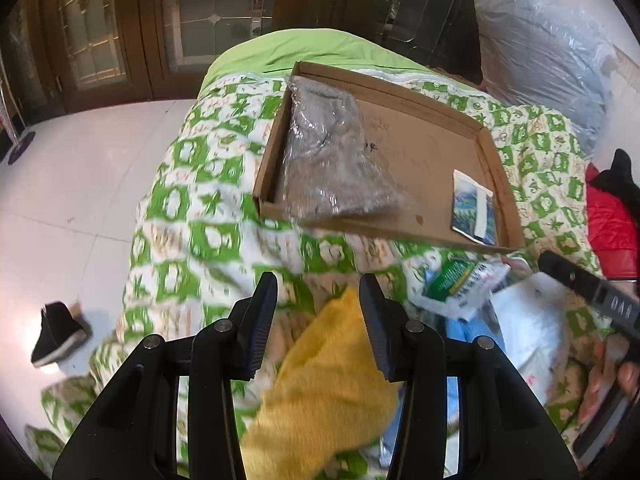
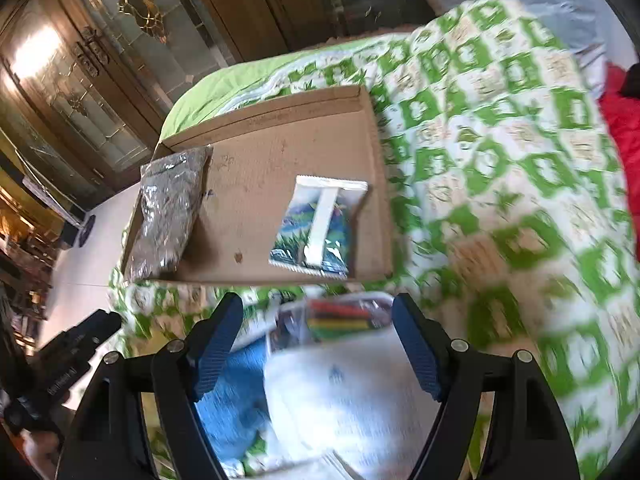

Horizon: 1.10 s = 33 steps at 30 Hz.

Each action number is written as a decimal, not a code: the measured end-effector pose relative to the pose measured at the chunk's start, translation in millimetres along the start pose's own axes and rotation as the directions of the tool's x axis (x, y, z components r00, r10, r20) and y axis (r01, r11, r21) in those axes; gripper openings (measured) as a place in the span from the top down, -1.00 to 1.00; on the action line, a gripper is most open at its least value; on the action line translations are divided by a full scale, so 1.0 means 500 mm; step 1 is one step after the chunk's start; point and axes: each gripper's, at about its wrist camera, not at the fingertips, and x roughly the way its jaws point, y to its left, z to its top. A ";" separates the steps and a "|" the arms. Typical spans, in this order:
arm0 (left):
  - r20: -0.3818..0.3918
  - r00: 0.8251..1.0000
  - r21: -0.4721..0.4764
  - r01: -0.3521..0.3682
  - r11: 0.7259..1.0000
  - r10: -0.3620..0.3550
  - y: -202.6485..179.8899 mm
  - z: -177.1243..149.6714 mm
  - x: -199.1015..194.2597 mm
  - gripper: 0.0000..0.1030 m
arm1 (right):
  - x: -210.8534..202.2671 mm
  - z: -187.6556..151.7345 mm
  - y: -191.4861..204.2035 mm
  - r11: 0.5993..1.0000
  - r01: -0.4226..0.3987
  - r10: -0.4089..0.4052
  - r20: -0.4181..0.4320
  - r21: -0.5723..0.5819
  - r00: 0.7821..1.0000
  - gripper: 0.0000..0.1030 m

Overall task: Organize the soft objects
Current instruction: 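Grasp the yellow towel with the left gripper and lift it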

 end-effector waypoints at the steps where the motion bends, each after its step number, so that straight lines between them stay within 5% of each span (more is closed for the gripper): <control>1: 0.001 1.000 -0.006 0.005 1.000 -0.005 0.001 -0.008 -0.005 0.18 | -0.007 -0.007 0.004 1.000 0.006 -0.005 0.014 -0.013 1.000 -0.51; 23: -0.031 0.993 -0.073 0.114 0.991 -0.117 0.014 -0.075 -0.052 0.18 | -0.105 -0.133 0.002 0.996 -0.016 0.015 -0.011 -0.085 1.000 -0.52; 33: -0.147 0.984 -0.005 0.102 0.995 -0.102 -0.019 -0.071 0.002 0.18 | -0.104 -0.144 0.003 0.996 -0.029 0.026 -0.037 -0.079 0.999 -0.52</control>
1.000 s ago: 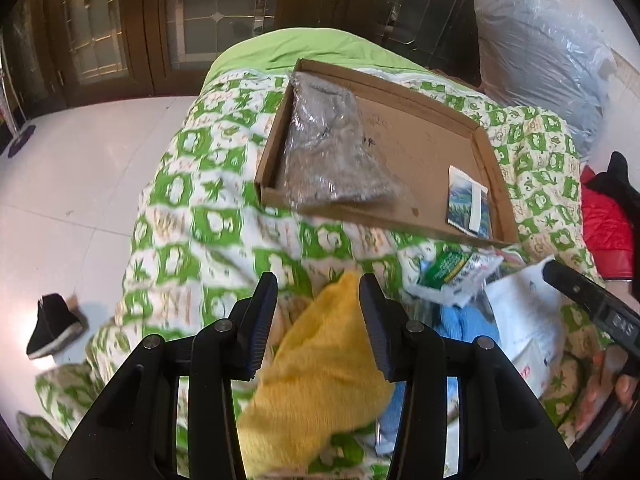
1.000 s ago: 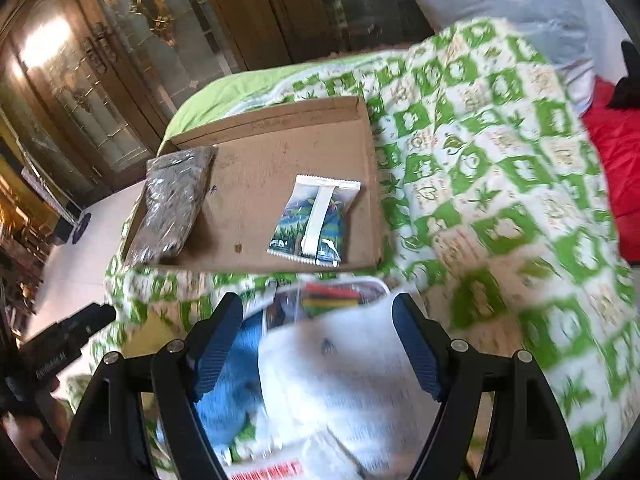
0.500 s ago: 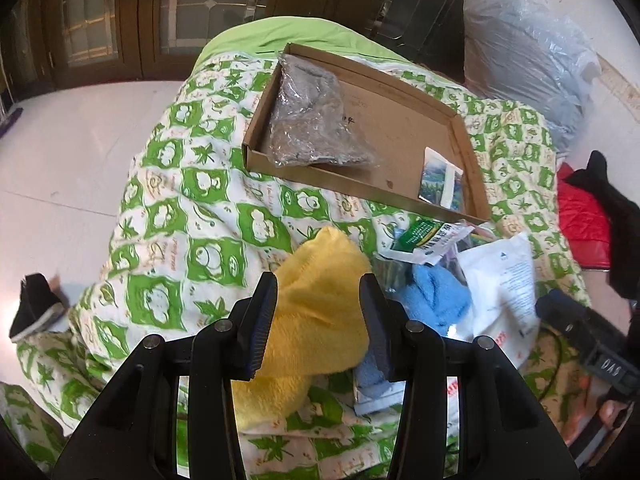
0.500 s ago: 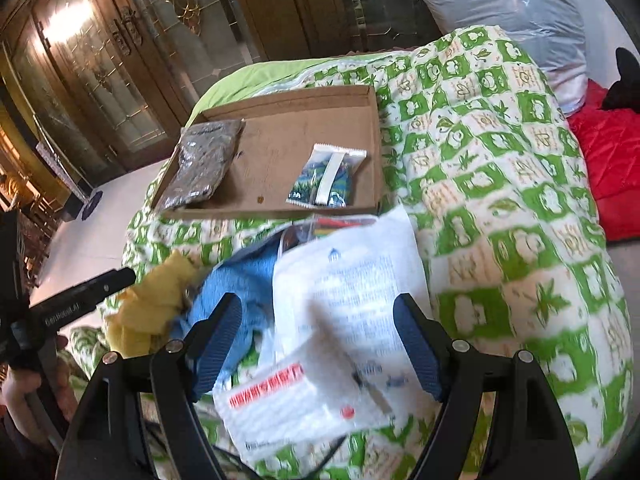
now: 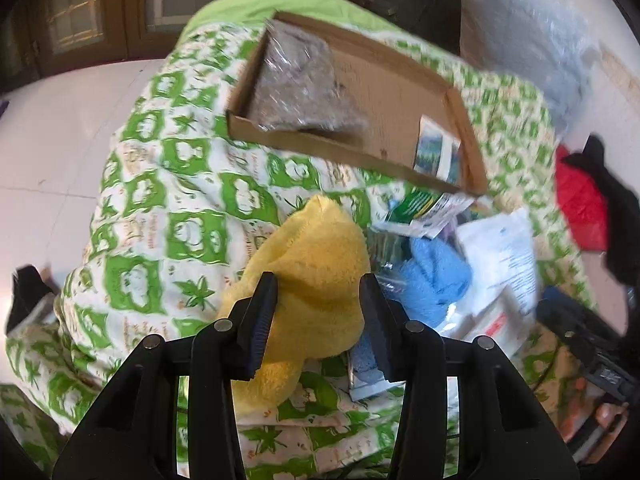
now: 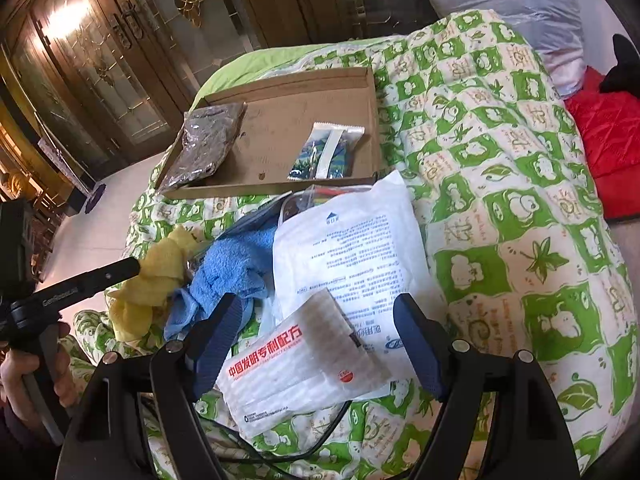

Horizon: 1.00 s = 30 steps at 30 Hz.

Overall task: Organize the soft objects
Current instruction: 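Grasp the yellow towel with the left gripper and lift it, then grasp the white packet with red print with the right gripper while the left holds the yellow towel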

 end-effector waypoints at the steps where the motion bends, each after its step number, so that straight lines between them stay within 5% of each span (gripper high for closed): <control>1: -0.016 1.000 0.023 -0.018 1.000 0.019 -0.009 0.001 0.012 0.05 | 0.001 -0.002 0.001 1.000 0.003 -0.003 -0.002 -0.003 1.000 -0.52; 3: -0.032 0.998 0.059 -0.050 0.997 0.052 -0.022 0.005 0.033 -0.17 | 0.006 -0.004 0.005 1.000 0.004 -0.004 -0.009 -0.010 1.000 -0.52; 7: -0.037 0.992 0.069 -0.114 0.991 0.117 -0.019 0.010 0.058 -0.07 | 0.012 -0.008 0.009 1.000 -0.002 0.002 -0.036 -0.013 0.999 -0.52; 11: 0.002 0.996 0.030 -0.089 0.996 0.089 -0.005 0.005 0.034 0.17 | 0.020 -0.017 0.012 1.000 -0.012 0.011 -0.070 -0.022 0.998 -0.52; 20: 0.172 0.985 -0.030 0.017 0.999 -0.012 0.012 -0.013 -0.060 0.19 | 0.033 -0.036 0.000 0.998 -0.045 0.049 -0.145 0.032 0.988 -0.52; 30: 0.193 0.981 0.038 0.009 0.999 -0.016 -0.012 -0.018 -0.068 0.19 | 0.025 -0.046 0.017 0.998 -0.031 0.039 -0.190 0.047 0.981 -0.52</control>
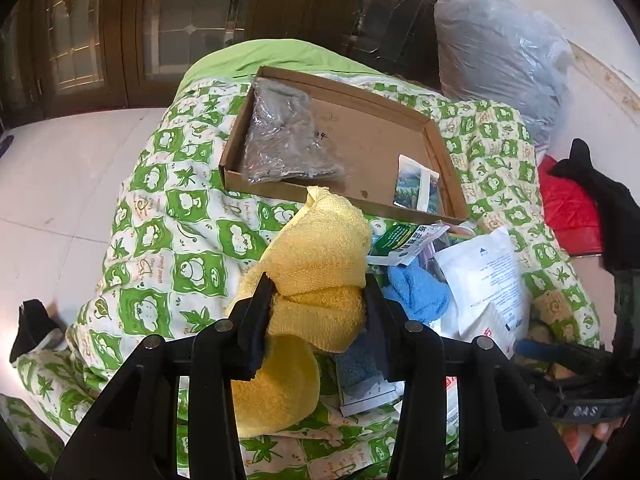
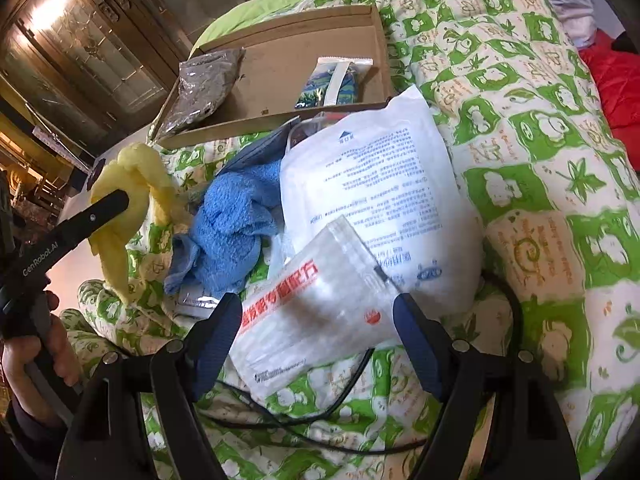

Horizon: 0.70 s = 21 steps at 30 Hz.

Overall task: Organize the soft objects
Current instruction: 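Grasp the white packet with red print with the right gripper while the left holds the yellow towel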

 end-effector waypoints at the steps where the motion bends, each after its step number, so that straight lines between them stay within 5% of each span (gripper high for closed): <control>1: 0.000 1.000 0.000 0.003 1.000 -0.003 0.000 0.000 0.000 0.19 | -0.004 -0.004 0.002 1.000 -0.002 0.002 -0.005 -0.002 1.000 -0.52; 12: 0.000 1.000 0.037 0.009 0.999 -0.009 -0.017 -0.004 0.001 0.19 | 0.062 -0.028 0.033 0.996 -0.076 0.084 -0.148 0.056 0.985 -0.52; 18: -0.018 1.000 0.044 0.009 0.999 -0.008 -0.021 -0.004 0.012 0.19 | 0.063 0.046 0.031 0.998 0.029 -0.027 -0.021 0.054 0.999 -0.52; 21: -0.023 1.000 0.044 0.007 0.999 -0.006 -0.021 -0.005 0.014 0.19 | 0.078 0.070 0.046 0.998 0.069 -0.069 -0.023 0.012 0.997 -0.52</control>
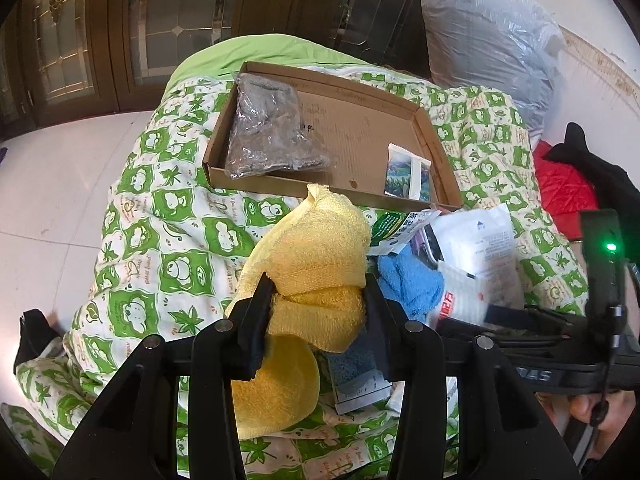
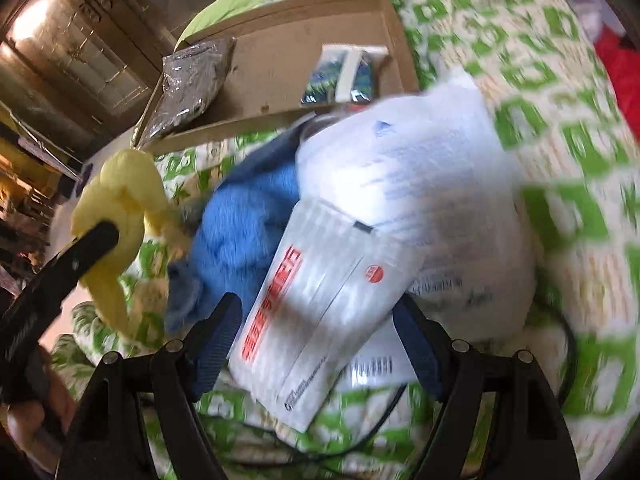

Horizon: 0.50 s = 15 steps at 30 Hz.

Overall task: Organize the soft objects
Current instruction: 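Grasp the white packet with red print with the right gripper while the left holds the yellow towel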

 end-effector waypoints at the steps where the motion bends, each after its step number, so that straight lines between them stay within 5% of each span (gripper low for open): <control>1: -0.002 1.000 0.000 0.000 1.000 0.000 0.000 0.000 0.001 0.19 | 0.008 0.005 0.006 1.000 0.015 -0.015 -0.005 -0.012 1.000 -0.54; 15: -0.031 0.999 0.029 -0.015 0.999 0.016 -0.009 -0.003 0.016 0.19 | 0.069 -0.016 0.050 0.983 0.137 -0.135 0.020 -0.119 0.991 -0.68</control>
